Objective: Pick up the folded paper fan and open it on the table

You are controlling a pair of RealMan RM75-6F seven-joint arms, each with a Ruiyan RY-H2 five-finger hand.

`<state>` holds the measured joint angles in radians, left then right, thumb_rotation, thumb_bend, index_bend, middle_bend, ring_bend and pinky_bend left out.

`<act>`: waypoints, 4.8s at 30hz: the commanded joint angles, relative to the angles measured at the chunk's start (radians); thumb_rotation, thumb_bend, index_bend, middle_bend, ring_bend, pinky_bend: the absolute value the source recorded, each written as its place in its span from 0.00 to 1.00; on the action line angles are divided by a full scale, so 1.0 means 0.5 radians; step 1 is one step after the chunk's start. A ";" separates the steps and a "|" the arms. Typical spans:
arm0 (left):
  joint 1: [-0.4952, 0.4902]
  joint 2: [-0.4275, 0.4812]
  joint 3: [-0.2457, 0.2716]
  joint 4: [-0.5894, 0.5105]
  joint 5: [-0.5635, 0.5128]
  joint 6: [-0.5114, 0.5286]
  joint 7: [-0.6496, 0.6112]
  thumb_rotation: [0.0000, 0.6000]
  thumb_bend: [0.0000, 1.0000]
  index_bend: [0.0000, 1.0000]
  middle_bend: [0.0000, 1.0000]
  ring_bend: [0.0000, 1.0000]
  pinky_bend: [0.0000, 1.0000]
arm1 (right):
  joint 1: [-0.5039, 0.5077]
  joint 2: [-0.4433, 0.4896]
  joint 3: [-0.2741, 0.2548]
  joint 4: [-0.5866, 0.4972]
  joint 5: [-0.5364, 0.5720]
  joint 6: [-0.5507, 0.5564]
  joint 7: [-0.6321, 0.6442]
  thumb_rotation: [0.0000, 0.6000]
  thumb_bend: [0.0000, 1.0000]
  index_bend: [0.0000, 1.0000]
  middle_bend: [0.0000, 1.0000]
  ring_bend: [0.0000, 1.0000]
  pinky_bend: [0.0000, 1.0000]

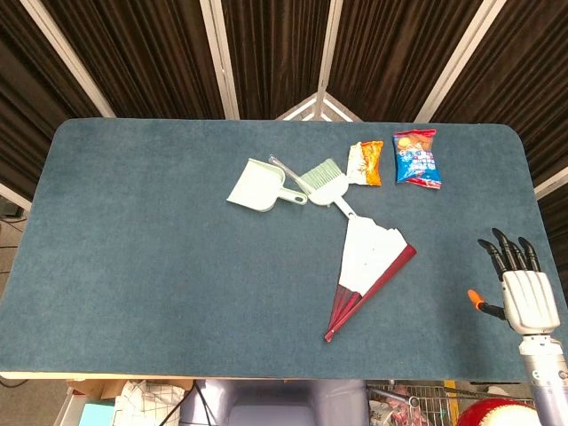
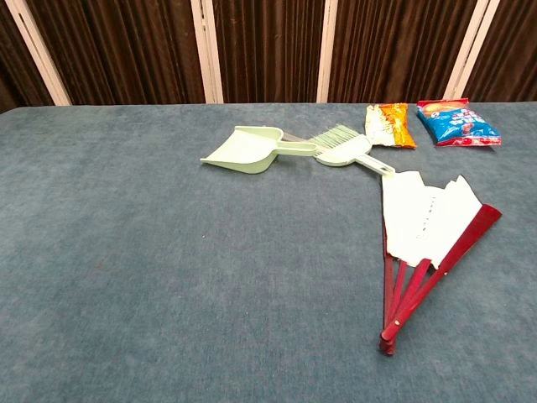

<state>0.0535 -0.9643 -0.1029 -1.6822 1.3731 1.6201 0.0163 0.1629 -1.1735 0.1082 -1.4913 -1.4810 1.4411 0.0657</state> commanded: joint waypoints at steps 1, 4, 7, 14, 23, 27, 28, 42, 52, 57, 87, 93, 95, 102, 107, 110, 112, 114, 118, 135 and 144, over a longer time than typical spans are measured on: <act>-0.013 -0.006 -0.001 0.001 -0.007 -0.023 0.017 1.00 0.21 0.10 0.00 0.00 0.00 | -0.006 0.005 0.002 -0.005 0.003 0.009 0.007 1.00 0.23 0.16 0.06 0.14 0.05; -0.022 -0.010 0.005 -0.002 -0.006 -0.042 0.040 1.00 0.21 0.10 0.00 0.00 0.00 | -0.010 0.013 -0.002 -0.012 -0.007 0.017 0.014 1.00 0.23 0.16 0.06 0.14 0.05; -0.021 -0.015 0.009 -0.009 0.021 -0.022 0.059 1.00 0.21 0.10 0.00 0.00 0.00 | -0.011 0.018 -0.014 -0.021 -0.033 0.024 0.025 1.00 0.23 0.16 0.06 0.14 0.05; -0.004 -0.003 0.005 -0.016 0.034 0.011 0.003 1.00 0.21 0.10 0.00 0.00 0.00 | 0.016 0.011 -0.061 -0.030 -0.140 0.004 0.075 1.00 0.23 0.16 0.06 0.16 0.05; -0.007 0.022 -0.009 -0.005 -0.019 -0.032 -0.063 1.00 0.21 0.10 0.00 0.00 0.00 | 0.115 -0.194 -0.164 0.103 -0.385 -0.058 0.200 1.00 0.23 0.23 0.10 0.20 0.05; 0.009 0.029 0.000 -0.010 0.004 -0.006 -0.087 1.00 0.21 0.10 0.00 0.00 0.00 | 0.154 -0.357 -0.219 0.240 -0.494 -0.065 0.238 1.00 0.23 0.29 0.11 0.21 0.05; 0.011 0.031 0.002 -0.010 0.002 -0.009 -0.092 1.00 0.21 0.10 0.00 0.00 0.00 | 0.164 -0.388 -0.231 0.266 -0.508 -0.080 0.243 1.00 0.23 0.29 0.11 0.21 0.05; -0.006 0.040 -0.018 -0.010 -0.068 -0.065 -0.094 1.00 0.21 0.10 0.00 0.00 0.00 | 0.305 -0.696 -0.228 0.535 -0.498 -0.251 0.242 1.00 0.25 0.36 0.14 0.23 0.09; -0.018 0.025 -0.029 -0.018 -0.101 -0.079 -0.040 1.00 0.21 0.10 0.00 0.00 0.00 | 0.379 -0.846 -0.208 0.733 -0.480 -0.294 0.205 1.00 0.30 0.37 0.14 0.23 0.09; -0.023 0.017 -0.032 -0.022 -0.114 -0.085 -0.013 1.00 0.21 0.10 0.00 0.00 0.00 | 0.390 -0.930 -0.206 0.899 -0.497 -0.239 0.205 1.00 0.32 0.37 0.14 0.23 0.10; -0.040 -0.023 -0.028 -0.053 -0.146 -0.097 0.134 1.00 0.21 0.10 0.00 0.00 0.00 | 0.419 -1.324 -0.320 1.788 -0.535 -0.102 0.545 1.00 0.33 0.39 0.17 0.24 0.10; -0.046 -0.029 -0.028 -0.054 -0.155 -0.108 0.157 1.00 0.21 0.10 0.00 0.00 0.00 | 0.451 -1.372 -0.320 1.874 -0.526 -0.110 0.581 1.00 0.34 0.45 0.18 0.25 0.10; -0.047 -0.031 -0.028 -0.054 -0.157 -0.108 0.162 1.00 0.21 0.10 0.00 0.00 0.00 | 0.460 -1.383 -0.315 1.891 -0.519 -0.106 0.596 1.00 0.34 0.48 0.18 0.25 0.11; -0.051 -0.034 -0.027 -0.058 -0.161 -0.113 0.177 1.00 0.21 0.10 0.00 0.00 0.00 | 0.483 -1.395 -0.306 1.927 -0.505 -0.069 0.645 1.00 0.39 0.61 0.20 0.26 0.11; -0.053 -0.033 -0.022 -0.061 -0.157 -0.119 0.180 1.00 0.21 0.10 0.00 0.00 0.00 | 0.487 -1.372 -0.317 1.918 -0.506 -0.046 0.672 1.00 0.40 0.65 0.20 0.26 0.11; -0.052 -0.031 -0.020 -0.064 -0.154 -0.119 0.180 1.00 0.21 0.10 0.00 0.00 0.00 | 0.488 -1.361 -0.330 1.910 -0.508 -0.048 0.677 1.00 0.41 0.67 0.20 0.26 0.11; -0.051 -0.030 -0.020 -0.065 -0.153 -0.118 0.178 1.00 0.21 0.10 0.00 0.00 0.00 | 0.488 -1.357 -0.333 1.903 -0.507 -0.046 0.690 1.00 0.41 0.69 0.21 0.26 0.11; -0.050 -0.028 -0.020 -0.065 -0.153 -0.117 0.174 1.00 0.21 0.10 0.00 0.00 0.00 | 0.492 -1.352 -0.333 1.901 -0.507 -0.036 0.692 1.00 0.42 0.70 0.21 0.26 0.11; -0.049 -0.025 -0.021 -0.065 -0.153 -0.116 0.163 1.00 0.21 0.10 0.00 0.00 0.00 | 0.517 -1.316 -0.320 1.869 -0.508 0.006 0.702 1.00 0.44 0.71 0.22 0.26 0.11; -0.052 -0.014 -0.006 -0.063 -0.113 -0.124 0.135 1.00 0.21 0.10 0.00 0.00 0.00 | 0.828 -0.520 -0.113 0.812 -0.434 -0.136 0.479 1.00 0.45 0.76 0.29 0.28 0.13; -0.098 -0.045 0.004 0.036 0.017 -0.146 0.022 1.00 0.21 0.10 0.00 0.00 0.00 | 1.008 -0.091 0.060 0.248 -0.254 -0.477 0.279 1.00 0.45 0.81 0.29 0.28 0.14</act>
<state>0.0089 -0.9832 -0.1037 -1.6700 1.3753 1.5522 0.0350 0.6275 -1.2749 0.1004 -1.2965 -1.6484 1.2634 0.2433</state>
